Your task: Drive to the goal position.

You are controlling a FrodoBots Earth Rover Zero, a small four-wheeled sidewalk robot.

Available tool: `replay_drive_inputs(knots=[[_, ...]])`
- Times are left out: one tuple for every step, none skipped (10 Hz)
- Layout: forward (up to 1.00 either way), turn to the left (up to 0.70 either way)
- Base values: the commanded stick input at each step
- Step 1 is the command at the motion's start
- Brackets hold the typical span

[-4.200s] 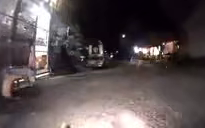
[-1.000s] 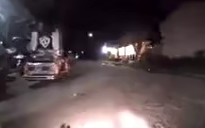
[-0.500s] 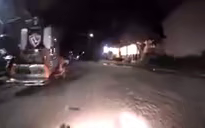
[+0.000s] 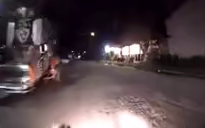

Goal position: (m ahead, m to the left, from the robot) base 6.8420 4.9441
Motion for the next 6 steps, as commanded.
replay_drive_inputs(knots=[[1.00, 0.00], [1.00, 0.00], [1.00, 0.00], [1.00, 0.00], [1.00, 0.03], [1.00, 0.09]])
